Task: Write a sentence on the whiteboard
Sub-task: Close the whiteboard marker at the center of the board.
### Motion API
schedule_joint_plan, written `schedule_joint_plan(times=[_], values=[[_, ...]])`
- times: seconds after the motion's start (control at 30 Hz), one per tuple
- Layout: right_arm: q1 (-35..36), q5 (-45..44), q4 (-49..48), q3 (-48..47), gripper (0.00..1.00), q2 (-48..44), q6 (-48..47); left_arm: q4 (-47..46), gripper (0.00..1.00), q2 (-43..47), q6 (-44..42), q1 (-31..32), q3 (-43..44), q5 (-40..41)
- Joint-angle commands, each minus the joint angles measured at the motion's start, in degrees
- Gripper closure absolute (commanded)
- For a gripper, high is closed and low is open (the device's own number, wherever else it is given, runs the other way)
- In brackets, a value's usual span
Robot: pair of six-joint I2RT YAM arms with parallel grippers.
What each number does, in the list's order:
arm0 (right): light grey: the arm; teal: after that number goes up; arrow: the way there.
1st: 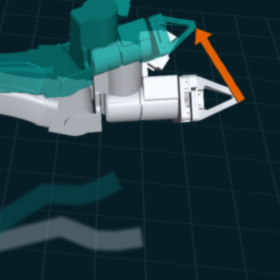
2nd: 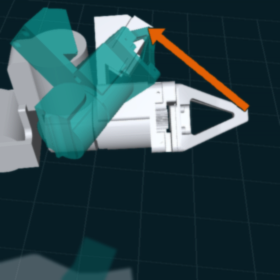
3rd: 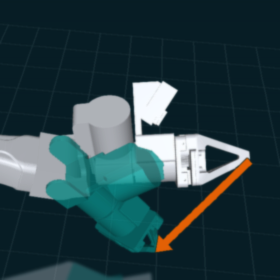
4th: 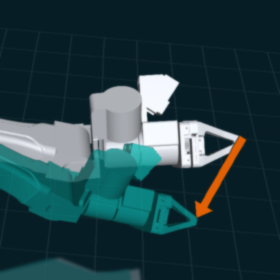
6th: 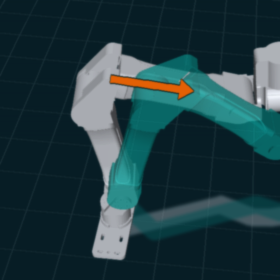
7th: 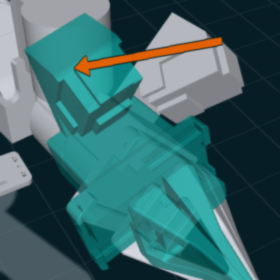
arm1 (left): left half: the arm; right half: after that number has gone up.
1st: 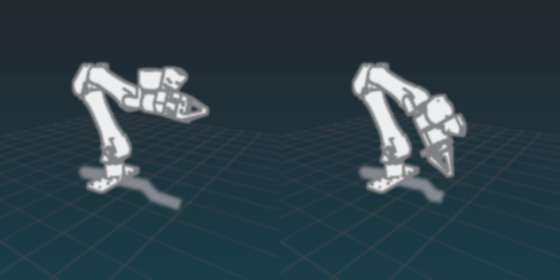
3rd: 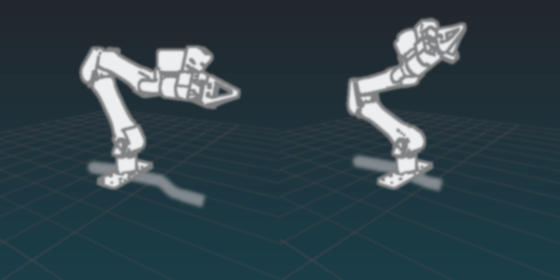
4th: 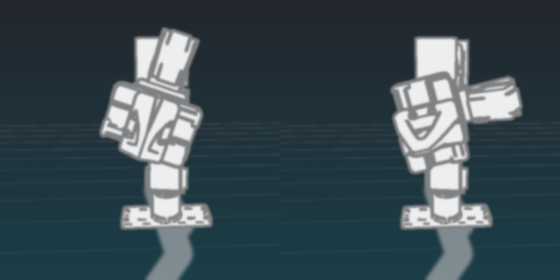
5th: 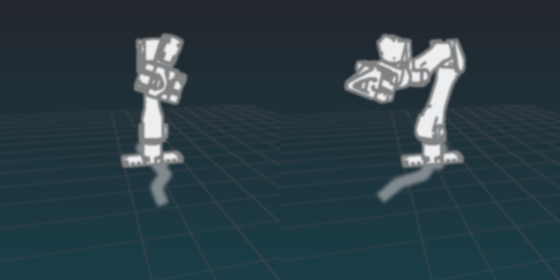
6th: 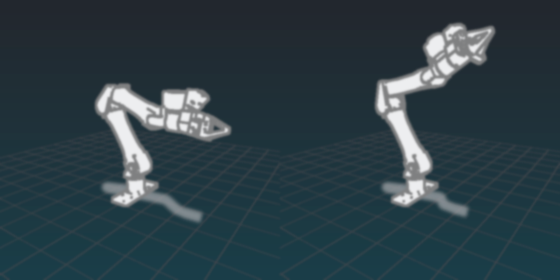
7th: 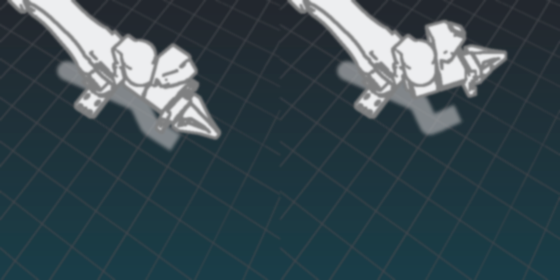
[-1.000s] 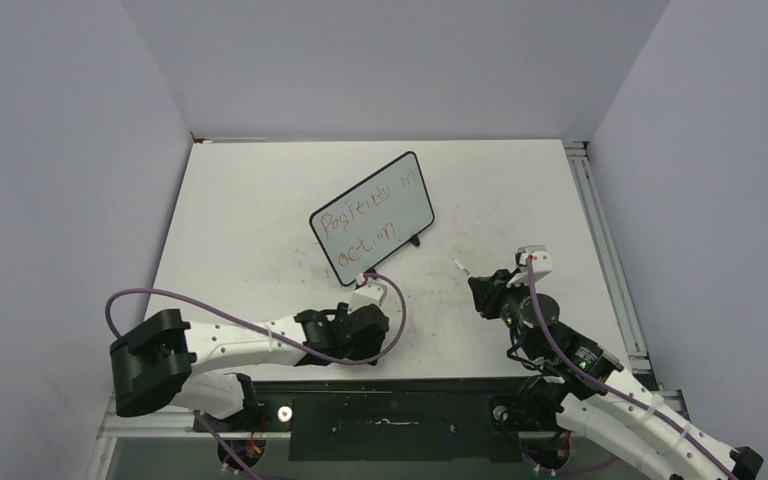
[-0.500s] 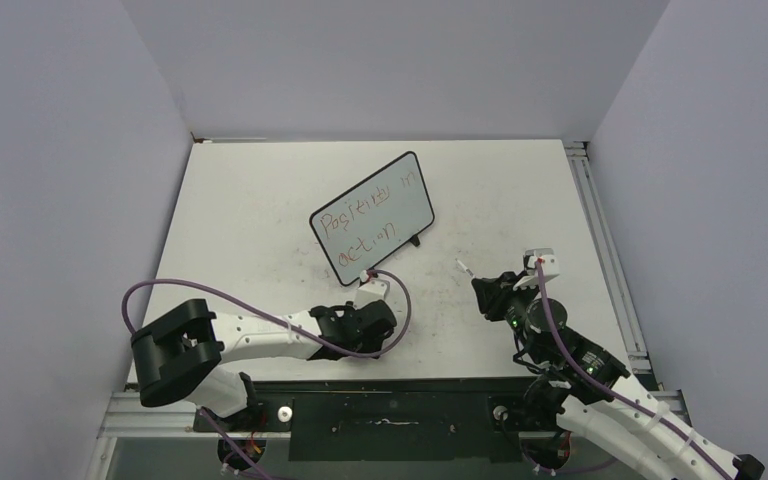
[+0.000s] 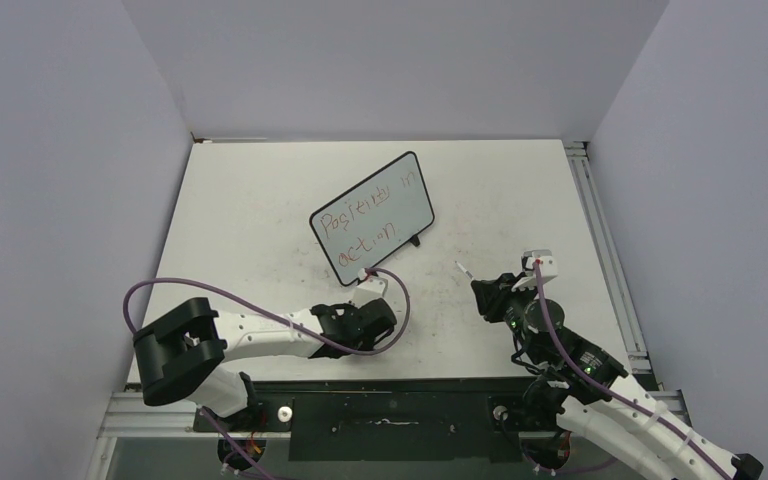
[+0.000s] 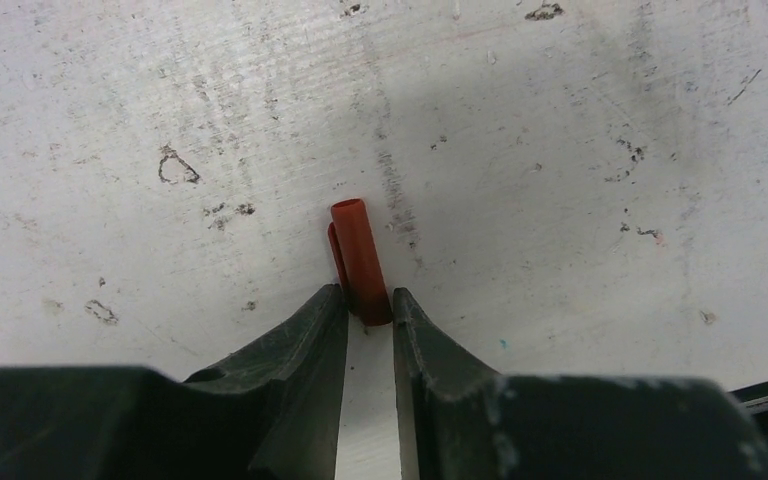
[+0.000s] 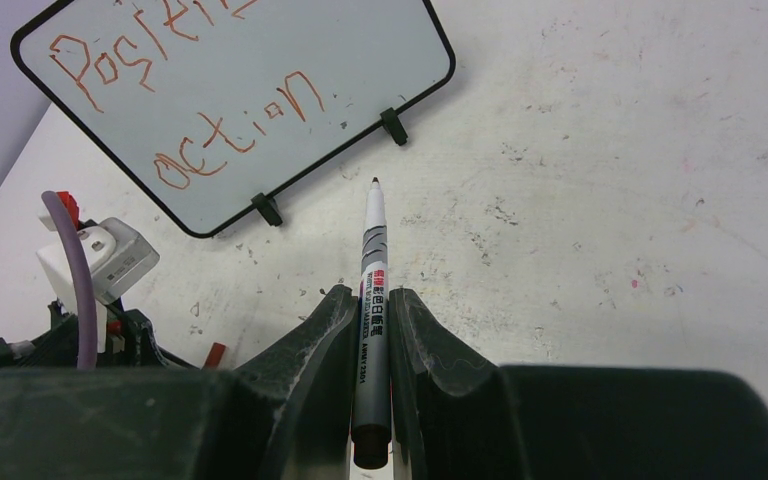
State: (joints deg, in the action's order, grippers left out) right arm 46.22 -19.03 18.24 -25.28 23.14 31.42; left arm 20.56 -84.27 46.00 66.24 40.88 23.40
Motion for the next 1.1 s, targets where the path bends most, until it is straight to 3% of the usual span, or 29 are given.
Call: schedule_joint_plan(times=[0.0,0.27,0.47,0.63,0.8,0.93,1.07], values=[[0.47,-0.72,-1.12,-0.21,0.95,0.01,0.32,0.72,0.81,-1.14,0.21,-0.49,1.77,1.12],[0.53,1.76,-1.26,-1.23,0.95,0.38,0.29,-0.60,1.00,2.12,-2.05,-0.41,1.26,3.29],[0.47,8.27,-2.11,-5.95,0.95,2.60,2.67,2.80,1.00,8.04,-8.90,-2.95,3.24,2.51],[0.12,14.31,-1.93,-11.35,0.95,9.57,1.26,3.67,1.00,16.44,-20.21,-9.53,5.94,-9.81],[-2.47,26.19,-2.60,-14.95,0.95,16.26,-0.69,8.96,1.00,25.21,-33.28,-14.29,8.69,-20.30],[-6.36,36.03,-3.55,-16.96,0.95,18.04,-2.05,9.16,1.00,32.48,-41.32,-18.26,5.96,-31.86],[-12.94,50.64,-5.98,-18.18,0.95,19.13,-0.83,6.96,1.00,39.01,-43.44,-18.48,1.34,-39.82]])
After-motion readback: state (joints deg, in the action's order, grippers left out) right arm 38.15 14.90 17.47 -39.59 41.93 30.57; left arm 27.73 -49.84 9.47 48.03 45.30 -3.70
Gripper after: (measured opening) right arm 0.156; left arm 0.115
